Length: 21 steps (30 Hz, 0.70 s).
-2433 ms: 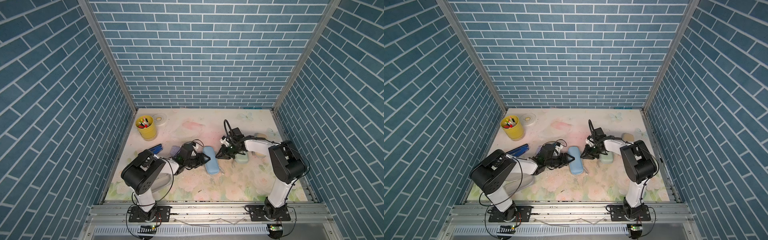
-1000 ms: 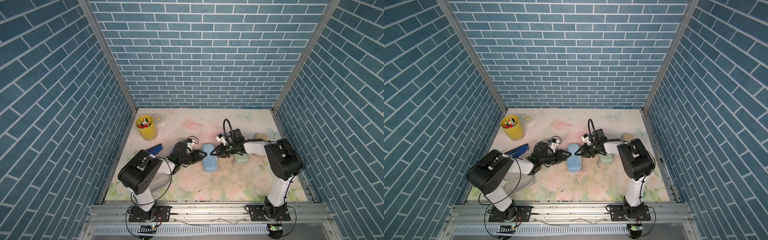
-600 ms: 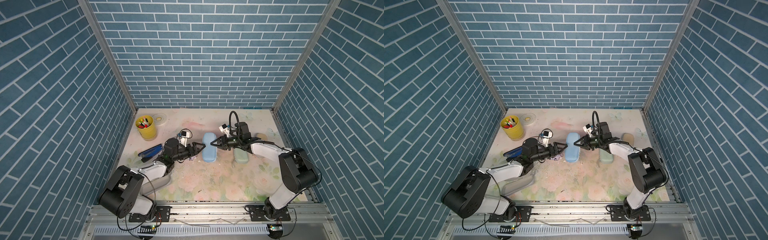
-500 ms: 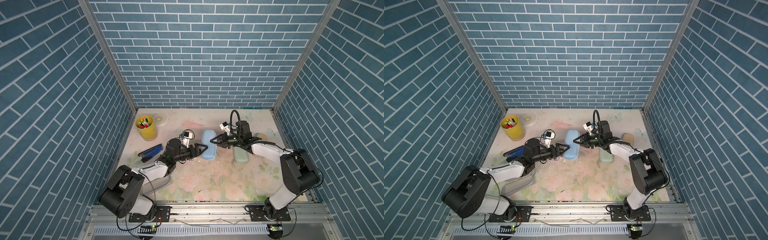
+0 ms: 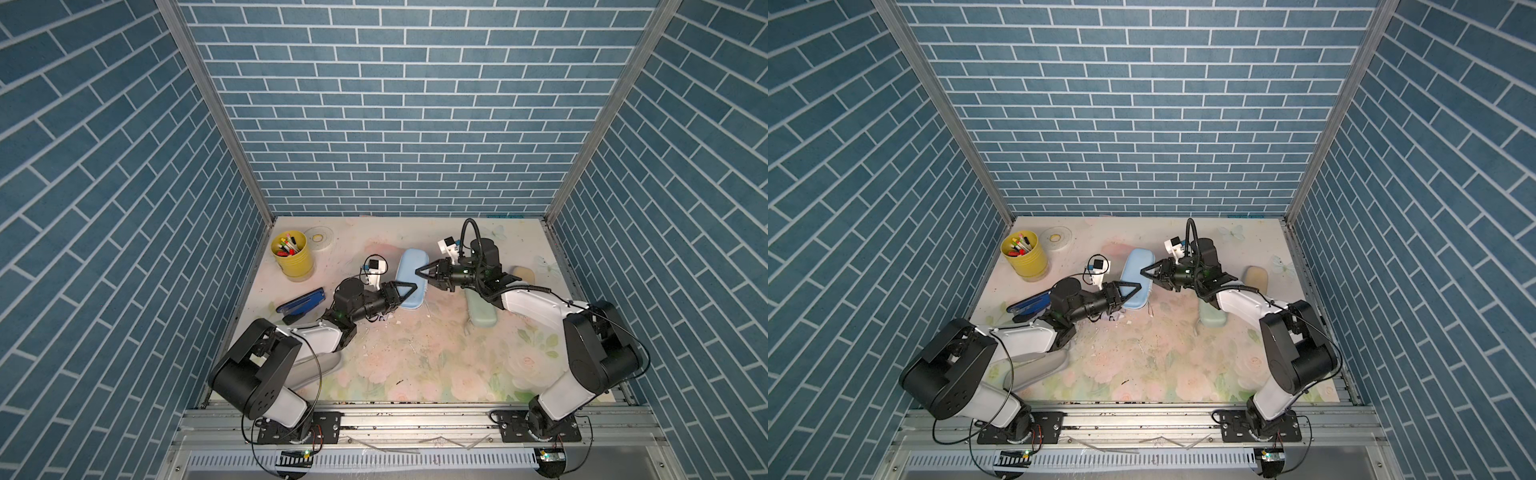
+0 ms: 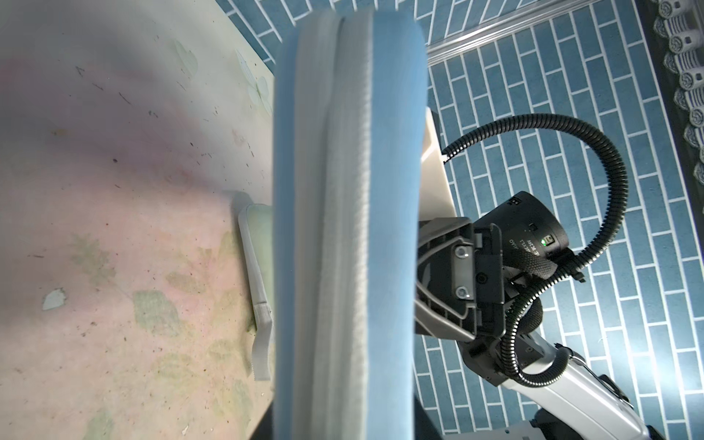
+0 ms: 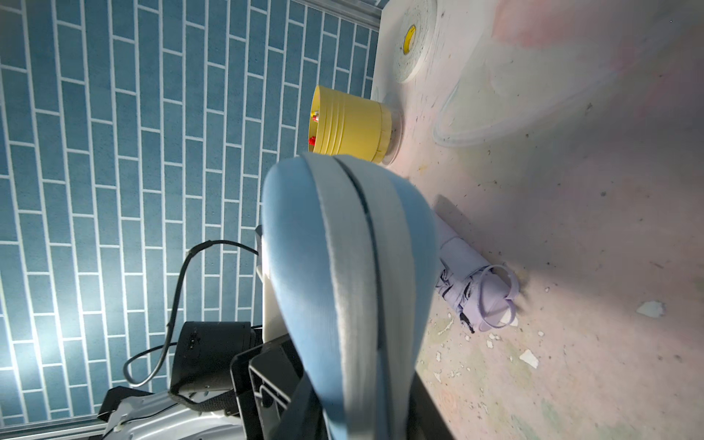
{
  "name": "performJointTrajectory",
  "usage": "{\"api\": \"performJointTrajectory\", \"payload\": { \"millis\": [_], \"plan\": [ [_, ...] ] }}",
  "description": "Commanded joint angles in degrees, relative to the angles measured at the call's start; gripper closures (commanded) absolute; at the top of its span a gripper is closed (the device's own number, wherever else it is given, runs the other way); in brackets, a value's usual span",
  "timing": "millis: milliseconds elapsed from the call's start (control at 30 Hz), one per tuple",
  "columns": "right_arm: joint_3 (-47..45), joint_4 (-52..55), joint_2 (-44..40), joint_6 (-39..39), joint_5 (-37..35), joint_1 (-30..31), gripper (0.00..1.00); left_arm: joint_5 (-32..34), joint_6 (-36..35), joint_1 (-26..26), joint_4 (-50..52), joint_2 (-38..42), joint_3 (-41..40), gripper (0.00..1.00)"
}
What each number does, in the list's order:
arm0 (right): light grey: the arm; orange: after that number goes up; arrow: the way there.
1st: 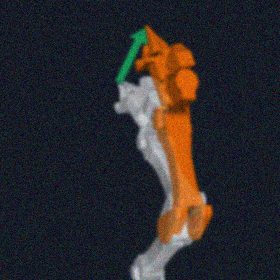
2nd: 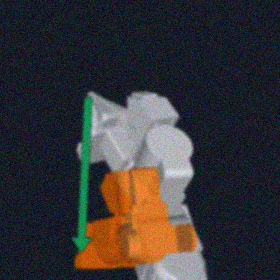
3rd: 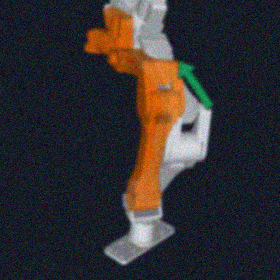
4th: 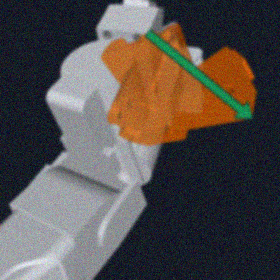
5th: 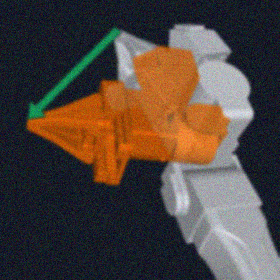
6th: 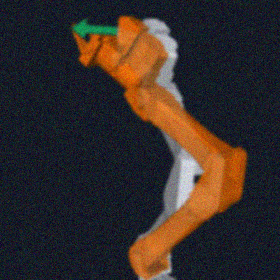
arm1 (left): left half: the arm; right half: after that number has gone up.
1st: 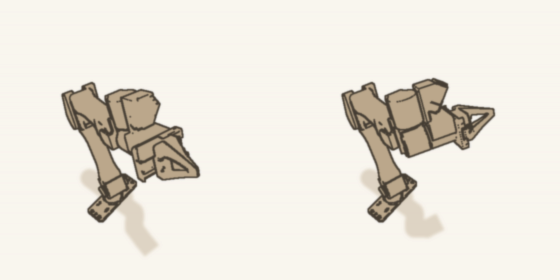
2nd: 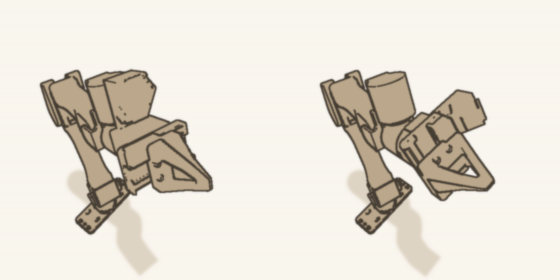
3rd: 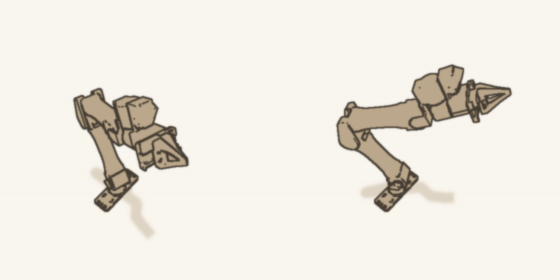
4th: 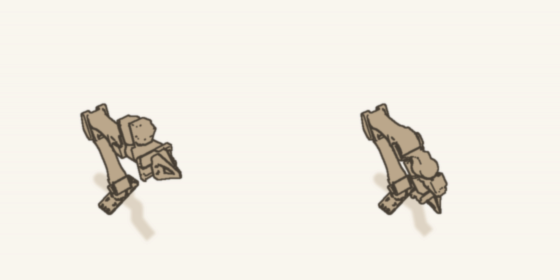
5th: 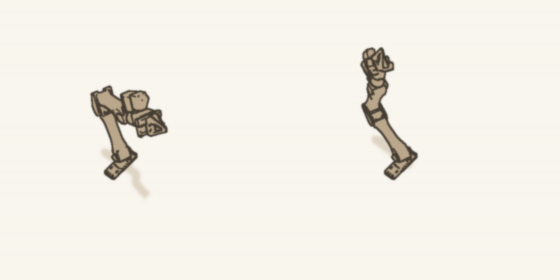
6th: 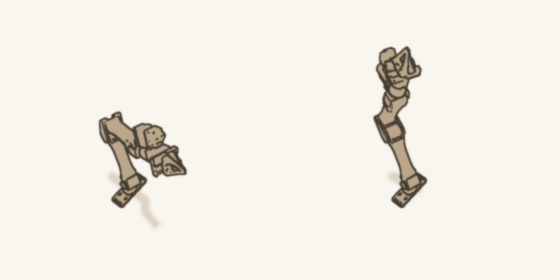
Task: Put umbrellas into zippered umbrella sleeves
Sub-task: Pick up the umbrella sleeve at the center of the board, then zip the zipper on the umbrella sleeve.
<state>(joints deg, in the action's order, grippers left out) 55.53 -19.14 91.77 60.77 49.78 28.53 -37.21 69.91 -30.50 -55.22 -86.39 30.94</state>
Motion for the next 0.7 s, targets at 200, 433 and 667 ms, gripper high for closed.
{"api": "performJointTrajectory", "payload": {
  "millis": [200,433,667],
  "plan": [
    [-3.9,27.0,-15.8,-36.6,-29.3,1.1,0.62,-8.1,-8.9,5.9,16.1,8.9,6.0,0.73],
    [-9.1,15.3,-19.5,-51.0,-46.2,15.1,0.63,-8.4,-11.0,5.9,22.1,11.5,8.2,0.72],
    [-8.5,12.5,-18.3,-54.7,-47.2,20.6,0.61,-8.4,-11.2,5.7,23.0,11.9,8.9,0.73]
  ]
}}
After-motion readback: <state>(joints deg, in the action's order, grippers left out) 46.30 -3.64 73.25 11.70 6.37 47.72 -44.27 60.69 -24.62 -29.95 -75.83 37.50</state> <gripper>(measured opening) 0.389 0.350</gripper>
